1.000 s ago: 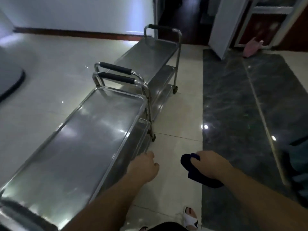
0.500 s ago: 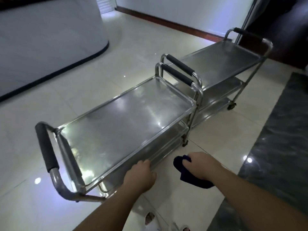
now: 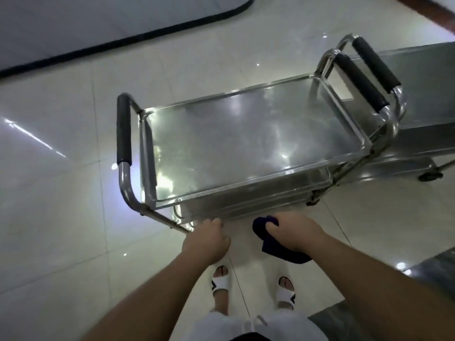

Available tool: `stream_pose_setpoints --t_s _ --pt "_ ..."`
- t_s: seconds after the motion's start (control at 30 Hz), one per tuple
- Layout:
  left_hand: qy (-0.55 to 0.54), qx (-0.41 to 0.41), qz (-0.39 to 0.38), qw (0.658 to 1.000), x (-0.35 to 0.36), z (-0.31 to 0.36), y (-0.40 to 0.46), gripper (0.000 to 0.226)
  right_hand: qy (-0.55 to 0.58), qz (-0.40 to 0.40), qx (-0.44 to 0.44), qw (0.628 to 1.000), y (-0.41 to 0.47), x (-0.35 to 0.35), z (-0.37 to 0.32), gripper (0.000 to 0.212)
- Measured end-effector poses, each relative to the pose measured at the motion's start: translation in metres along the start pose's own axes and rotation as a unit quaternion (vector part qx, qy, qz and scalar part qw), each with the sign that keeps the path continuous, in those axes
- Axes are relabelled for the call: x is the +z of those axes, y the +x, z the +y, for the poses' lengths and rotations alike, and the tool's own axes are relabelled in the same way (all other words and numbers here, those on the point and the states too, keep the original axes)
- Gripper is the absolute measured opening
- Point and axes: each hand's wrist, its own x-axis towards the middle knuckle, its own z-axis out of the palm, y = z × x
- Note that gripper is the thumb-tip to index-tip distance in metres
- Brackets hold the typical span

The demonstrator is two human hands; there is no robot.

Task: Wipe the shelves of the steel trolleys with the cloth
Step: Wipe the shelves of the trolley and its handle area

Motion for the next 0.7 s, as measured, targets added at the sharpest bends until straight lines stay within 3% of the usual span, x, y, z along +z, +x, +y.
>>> stream_pose_setpoints --t_s 0.27,0.53,0.7 --pt "-0.071 -0.152 -0.021 0.986 0.074 -0.012 -0.039 0.049 -0.009 -0.098 -0.068 0.993 0.027 0.051 0.019 0.033" --pt "-0.107 -0.194 -0.037 0.975 0.143 -0.062 -0.046 0.050 0.007 -0.125 -0.071 0.990 0.044 0.124 0.014 0.035" --pt "-0.139 -0.192 -0.029 0.971 0.197 -0.116 -0.011 0.050 0.086 -0.116 -0.021 0.989 0.086 0.201 -0.004 0.037"
